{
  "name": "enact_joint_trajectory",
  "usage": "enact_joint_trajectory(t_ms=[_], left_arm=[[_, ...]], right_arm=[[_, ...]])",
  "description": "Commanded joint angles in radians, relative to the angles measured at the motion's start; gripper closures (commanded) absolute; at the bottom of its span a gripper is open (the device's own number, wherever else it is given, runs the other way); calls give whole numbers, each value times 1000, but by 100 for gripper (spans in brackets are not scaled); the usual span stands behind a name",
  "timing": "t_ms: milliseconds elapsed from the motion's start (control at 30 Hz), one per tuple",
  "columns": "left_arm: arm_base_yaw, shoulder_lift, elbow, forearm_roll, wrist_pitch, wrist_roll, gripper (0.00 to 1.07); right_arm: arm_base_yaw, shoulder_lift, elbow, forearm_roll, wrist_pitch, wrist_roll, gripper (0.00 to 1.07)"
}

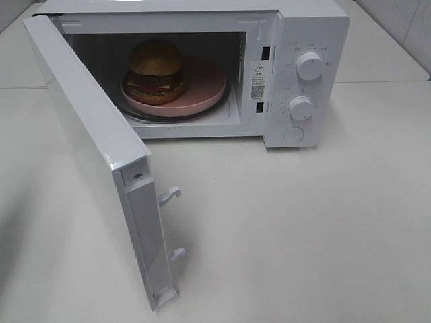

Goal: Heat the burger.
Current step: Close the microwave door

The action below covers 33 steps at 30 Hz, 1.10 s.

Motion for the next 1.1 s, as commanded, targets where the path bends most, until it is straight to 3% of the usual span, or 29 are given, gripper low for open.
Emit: enact_joint_trajectory(t_ms=[33,67,233,433,500,600,733,900,1100], left_arm=[[-1,94,1,121,-134,-78,107],[-1,94,1,121,-134,-78,107],[-1,277,1,292,-336,-134,107],[-1,400,-17,390,-426,-137,107],[-1,453,-57,476,-443,-155,107],[-1,497,-99,519,-443,-186,107],[-2,534,-148,547,-446,-219,107],[-78,570,-213,546,-411,-217,107],[-184,612,-273,432,-341,-177,107]], right_arm=[[-4,-35,2,2,-13,-11,31],[-4,-35,2,2,-13,-11,31],[-4,-35,2,2,-13,-11,31],[-4,-35,2,2,-13,-11,31],[-4,-35,2,2,-13,-11,31],[-4,-35,2,2,-13,-11,31],[-4,-35,2,2,-13,-11,31],[-4,-35,2,2,-13,-11,31],[-4,-35,2,2,-13,-11,31]])
